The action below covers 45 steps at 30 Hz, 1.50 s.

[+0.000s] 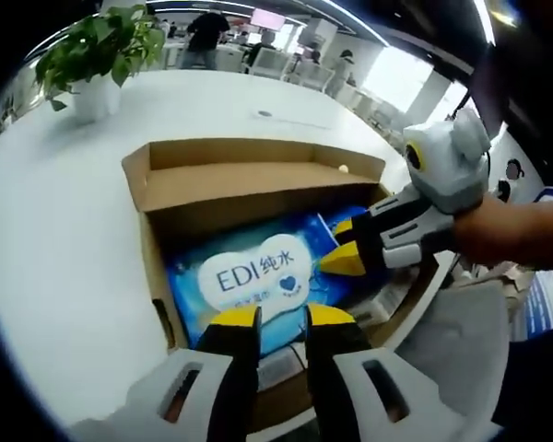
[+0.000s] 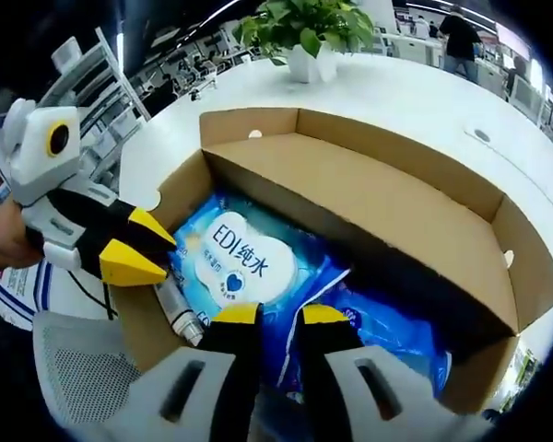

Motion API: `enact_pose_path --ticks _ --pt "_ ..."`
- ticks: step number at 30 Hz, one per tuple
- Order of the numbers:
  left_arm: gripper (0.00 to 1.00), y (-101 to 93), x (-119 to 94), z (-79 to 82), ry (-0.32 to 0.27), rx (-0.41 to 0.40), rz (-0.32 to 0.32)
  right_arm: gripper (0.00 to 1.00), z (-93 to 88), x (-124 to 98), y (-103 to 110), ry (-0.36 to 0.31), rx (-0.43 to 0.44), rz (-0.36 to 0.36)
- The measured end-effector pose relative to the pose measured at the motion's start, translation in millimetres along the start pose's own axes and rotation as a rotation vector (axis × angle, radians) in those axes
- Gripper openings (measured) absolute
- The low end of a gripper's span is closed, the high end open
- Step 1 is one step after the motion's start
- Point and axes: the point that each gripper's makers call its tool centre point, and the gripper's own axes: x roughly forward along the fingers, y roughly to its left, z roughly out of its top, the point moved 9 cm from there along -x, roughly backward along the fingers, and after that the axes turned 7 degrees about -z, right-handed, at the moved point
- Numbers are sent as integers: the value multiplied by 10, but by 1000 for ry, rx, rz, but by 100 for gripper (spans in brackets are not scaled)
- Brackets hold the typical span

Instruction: Operate the shoe box by opening the lid, removing the specified soft item, and placing it in the target area until the item is outside and the box remains undamaged.

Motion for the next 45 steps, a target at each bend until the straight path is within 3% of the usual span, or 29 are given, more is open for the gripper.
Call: enact_pose_path --ticks 8,11,14,17,27,45 --pt "15 33 24 -21 3 -10 -7 10 38 42 -18 -4 51 12" --pt "15 48 38 -14 1 -13 -8 2 45 22 -42 -10 56 5" --pt "15 45 45 -8 3 -12 -8 1 22 -6 -93 -9 95 10" --pt "15 60 56 -12 10 -8 0 0 18 -36 -58 -20 56 5" --pt "15 56 63 -11 16 -4 9 0 40 -224 -91 -57 62 -13" --pt "15 134 62 -5 17 -20 34 0 -82 -569 -254 -88 44 -85"
